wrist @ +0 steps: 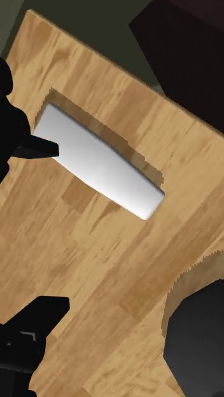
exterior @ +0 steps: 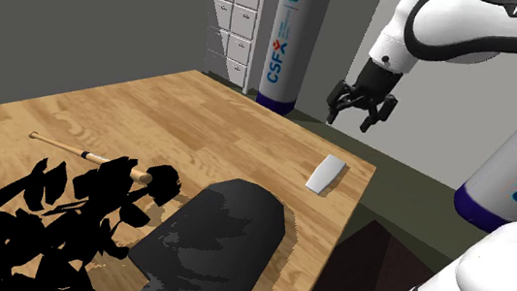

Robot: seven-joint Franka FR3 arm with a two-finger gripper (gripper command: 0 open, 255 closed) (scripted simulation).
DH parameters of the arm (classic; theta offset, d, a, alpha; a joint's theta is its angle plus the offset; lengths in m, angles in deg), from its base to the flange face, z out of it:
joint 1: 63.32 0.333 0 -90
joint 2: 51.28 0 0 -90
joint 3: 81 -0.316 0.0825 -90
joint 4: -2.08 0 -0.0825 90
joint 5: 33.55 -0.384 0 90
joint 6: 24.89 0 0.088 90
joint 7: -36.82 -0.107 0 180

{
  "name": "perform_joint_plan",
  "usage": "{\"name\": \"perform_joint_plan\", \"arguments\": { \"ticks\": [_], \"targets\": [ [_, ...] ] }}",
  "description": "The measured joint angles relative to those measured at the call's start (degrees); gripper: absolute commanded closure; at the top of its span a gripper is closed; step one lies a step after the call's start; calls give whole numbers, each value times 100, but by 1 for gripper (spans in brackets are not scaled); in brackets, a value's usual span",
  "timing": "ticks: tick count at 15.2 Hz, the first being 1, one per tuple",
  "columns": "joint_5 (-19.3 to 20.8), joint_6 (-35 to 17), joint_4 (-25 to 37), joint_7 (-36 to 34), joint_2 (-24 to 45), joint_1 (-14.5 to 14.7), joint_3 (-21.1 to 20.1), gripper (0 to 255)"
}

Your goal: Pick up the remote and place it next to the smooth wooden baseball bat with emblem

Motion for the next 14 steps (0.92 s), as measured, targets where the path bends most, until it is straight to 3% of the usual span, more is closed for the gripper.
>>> {"name": "perform_joint_plan", "arguments": {
  "ticks": [12,14],
  "targets": [
    [34,-1882,-842,-2914,1578,-1135,-616,0],
    [31,-2052,-952,-3150,1678,-1193,-665,0]
  ]
}}
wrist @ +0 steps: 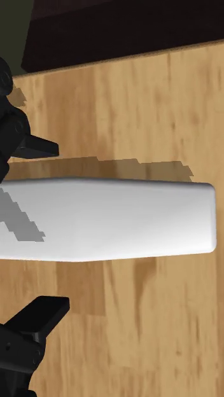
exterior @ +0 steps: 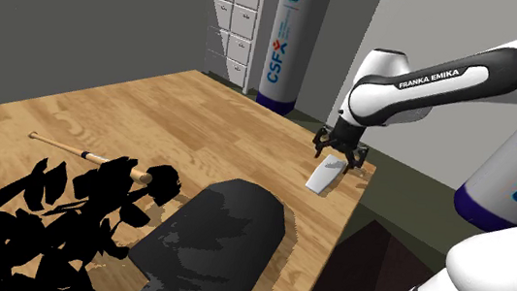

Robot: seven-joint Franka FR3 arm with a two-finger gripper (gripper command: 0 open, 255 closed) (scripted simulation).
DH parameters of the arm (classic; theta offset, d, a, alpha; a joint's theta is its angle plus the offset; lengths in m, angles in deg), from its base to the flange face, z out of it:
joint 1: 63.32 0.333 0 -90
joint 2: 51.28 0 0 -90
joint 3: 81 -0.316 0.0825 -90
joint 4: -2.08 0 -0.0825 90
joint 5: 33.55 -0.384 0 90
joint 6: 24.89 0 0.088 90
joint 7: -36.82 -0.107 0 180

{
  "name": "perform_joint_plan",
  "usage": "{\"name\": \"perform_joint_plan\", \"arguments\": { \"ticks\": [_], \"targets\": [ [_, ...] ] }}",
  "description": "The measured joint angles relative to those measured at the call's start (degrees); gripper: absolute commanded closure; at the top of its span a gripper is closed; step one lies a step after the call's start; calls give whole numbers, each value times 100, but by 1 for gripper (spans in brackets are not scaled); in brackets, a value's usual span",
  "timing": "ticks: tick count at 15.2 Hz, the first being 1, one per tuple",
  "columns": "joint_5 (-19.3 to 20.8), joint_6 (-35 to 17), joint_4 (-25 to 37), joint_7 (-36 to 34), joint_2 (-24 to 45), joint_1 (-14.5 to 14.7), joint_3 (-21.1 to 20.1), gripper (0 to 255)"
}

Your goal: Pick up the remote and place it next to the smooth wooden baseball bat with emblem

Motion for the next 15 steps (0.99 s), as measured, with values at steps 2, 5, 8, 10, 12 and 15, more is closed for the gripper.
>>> {"name": "perform_joint_plan", "arguments": {
  "ticks": [2,5,8,10,12,15],
  "targets": [
    [9,-169,-71,-55,106,-27,-15,0],
    [30,-463,-162,-106,313,-43,-56,0],
    [47,-673,-229,-130,457,-53,-80,0],
    [49,-696,-238,-131,470,-54,-82,0],
    [49,-705,-240,-133,476,-54,-84,0],
    [49,-706,-238,-134,475,-54,-84,255]
  ]
}}
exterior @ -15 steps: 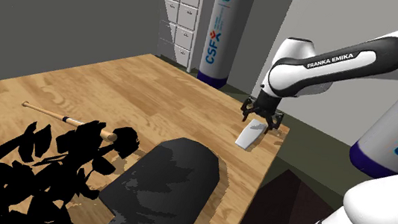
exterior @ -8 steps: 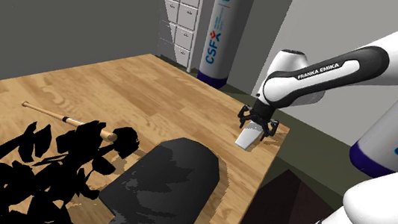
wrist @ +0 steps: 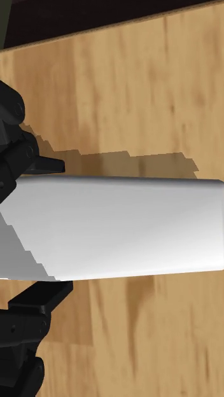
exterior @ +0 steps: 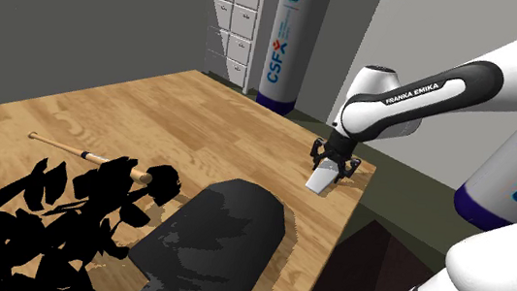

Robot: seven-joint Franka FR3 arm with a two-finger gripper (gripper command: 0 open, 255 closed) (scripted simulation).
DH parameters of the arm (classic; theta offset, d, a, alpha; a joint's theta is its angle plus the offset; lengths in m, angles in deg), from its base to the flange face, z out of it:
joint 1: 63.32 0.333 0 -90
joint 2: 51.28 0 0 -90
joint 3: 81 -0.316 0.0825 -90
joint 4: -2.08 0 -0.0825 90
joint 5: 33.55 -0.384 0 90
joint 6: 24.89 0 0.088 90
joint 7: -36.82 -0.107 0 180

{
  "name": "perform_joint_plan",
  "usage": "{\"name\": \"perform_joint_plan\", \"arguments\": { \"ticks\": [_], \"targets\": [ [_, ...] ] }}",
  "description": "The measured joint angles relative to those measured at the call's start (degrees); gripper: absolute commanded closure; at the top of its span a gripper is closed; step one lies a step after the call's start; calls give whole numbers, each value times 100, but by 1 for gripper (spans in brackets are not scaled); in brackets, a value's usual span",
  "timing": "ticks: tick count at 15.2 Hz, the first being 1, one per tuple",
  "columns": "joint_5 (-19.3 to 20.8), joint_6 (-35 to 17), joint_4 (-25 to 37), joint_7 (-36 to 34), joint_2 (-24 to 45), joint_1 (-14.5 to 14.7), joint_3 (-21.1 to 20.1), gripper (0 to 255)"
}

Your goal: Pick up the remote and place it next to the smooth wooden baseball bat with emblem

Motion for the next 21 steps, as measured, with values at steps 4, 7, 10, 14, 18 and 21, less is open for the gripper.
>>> {"name": "perform_joint_plan", "arguments": {
  "ticks": [4,7,10,14,18,21],
  "targets": [
    [0,0,-1,0,2,0,0,255],
    [0,0,-1,0,2,-1,0,255],
    [0,50,25,7,-22,-2,7,255],
    [-27,375,133,36,-242,13,42,255],
    [-37,756,291,74,-468,16,92,255],
    [-57,1032,390,71,-645,38,107,255]
  ]
}}
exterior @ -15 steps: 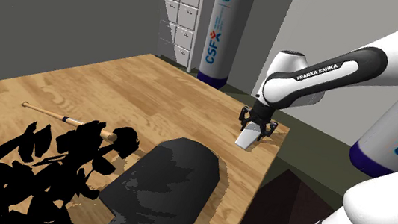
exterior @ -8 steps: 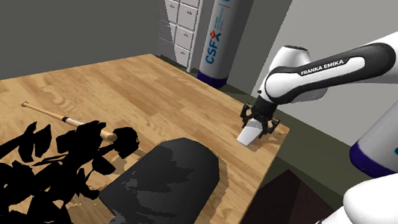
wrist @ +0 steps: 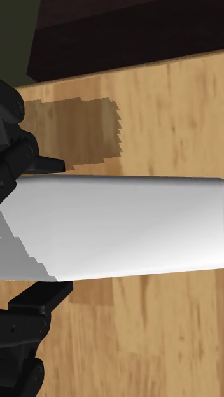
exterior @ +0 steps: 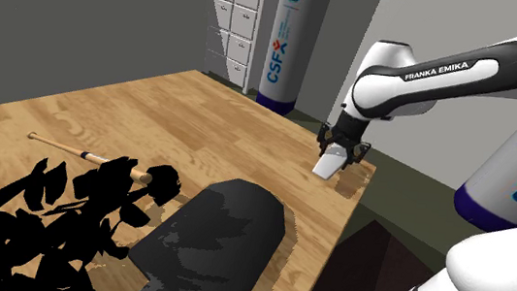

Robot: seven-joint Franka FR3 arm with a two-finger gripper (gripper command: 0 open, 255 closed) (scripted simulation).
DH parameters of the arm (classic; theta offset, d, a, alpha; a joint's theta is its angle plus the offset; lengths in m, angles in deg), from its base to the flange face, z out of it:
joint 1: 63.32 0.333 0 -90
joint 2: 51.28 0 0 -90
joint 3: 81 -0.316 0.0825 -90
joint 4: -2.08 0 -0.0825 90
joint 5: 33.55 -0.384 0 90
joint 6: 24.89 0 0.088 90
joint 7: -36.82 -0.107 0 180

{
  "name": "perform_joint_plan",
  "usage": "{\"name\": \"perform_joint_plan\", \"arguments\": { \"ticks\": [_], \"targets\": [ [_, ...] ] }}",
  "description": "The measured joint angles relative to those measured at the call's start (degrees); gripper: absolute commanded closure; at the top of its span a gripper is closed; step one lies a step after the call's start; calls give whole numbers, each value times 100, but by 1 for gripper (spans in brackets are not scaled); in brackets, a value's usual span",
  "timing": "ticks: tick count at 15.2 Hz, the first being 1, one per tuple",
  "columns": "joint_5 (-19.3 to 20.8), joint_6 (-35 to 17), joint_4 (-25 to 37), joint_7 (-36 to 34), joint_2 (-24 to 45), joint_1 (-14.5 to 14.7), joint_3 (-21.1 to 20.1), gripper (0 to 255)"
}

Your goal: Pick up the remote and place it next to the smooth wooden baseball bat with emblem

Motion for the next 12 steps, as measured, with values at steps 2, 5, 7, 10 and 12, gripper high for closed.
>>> {"name": "perform_joint_plan", "arguments": {
  "ticks": [2,5,7,10,12],
  "targets": [
    [2,185,104,5,-83,1,18,255],
    [8,448,264,11,-185,0,42,255],
    [8,626,354,20,-273,2,63,255],
    [16,888,520,30,-369,-2,93,255],
    [24,1052,643,32,-411,-5,109,255]
  ]
}}
